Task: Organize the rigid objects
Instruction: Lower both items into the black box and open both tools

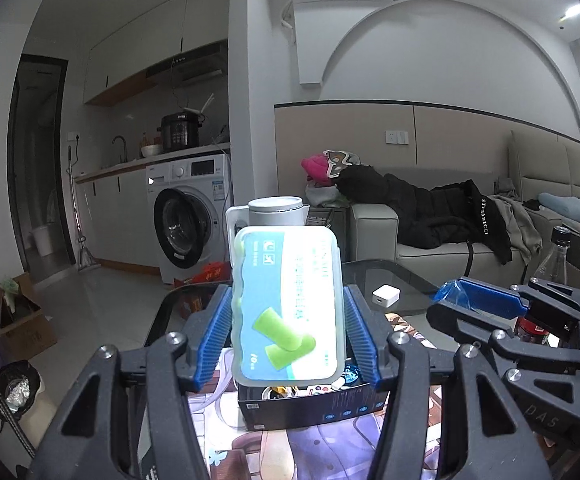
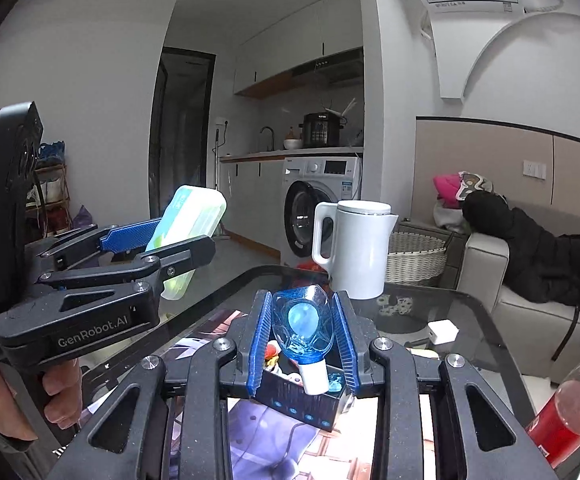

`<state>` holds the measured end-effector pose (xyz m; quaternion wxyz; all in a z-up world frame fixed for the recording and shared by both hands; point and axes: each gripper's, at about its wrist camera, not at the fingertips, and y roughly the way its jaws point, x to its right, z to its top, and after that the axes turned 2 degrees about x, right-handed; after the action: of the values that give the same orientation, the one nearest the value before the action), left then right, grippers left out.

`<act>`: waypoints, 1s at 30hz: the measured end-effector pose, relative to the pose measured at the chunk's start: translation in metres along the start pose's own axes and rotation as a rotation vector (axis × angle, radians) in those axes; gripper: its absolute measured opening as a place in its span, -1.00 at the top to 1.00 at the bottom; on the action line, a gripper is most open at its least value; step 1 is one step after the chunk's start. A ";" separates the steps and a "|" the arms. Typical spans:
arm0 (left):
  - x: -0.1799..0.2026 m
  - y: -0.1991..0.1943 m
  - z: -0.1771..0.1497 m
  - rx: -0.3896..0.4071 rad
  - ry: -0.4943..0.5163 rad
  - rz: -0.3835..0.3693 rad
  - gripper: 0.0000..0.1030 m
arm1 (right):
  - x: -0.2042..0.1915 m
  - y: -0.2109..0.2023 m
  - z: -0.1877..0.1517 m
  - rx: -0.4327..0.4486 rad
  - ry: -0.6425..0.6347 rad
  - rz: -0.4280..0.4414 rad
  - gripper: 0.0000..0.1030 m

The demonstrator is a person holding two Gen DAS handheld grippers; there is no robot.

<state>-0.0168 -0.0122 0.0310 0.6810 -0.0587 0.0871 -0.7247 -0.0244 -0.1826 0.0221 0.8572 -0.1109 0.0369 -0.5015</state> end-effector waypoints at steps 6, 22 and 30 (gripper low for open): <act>-0.002 0.025 -0.001 -0.041 -0.040 0.003 -0.06 | 0.011 0.014 0.008 -0.008 0.048 0.007 0.39; -0.022 0.116 -0.021 -0.162 -0.133 0.008 -0.06 | 0.028 0.111 0.011 -0.084 0.102 0.022 0.39; -0.031 0.140 -0.033 -0.213 -0.160 0.004 -0.06 | 0.037 0.150 0.002 -0.163 0.132 0.037 0.39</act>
<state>0.1151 0.0120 -0.0294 0.6769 -0.1882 0.1093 -0.7031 0.1218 -0.1437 -0.0087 0.8502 -0.1463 0.1360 -0.4871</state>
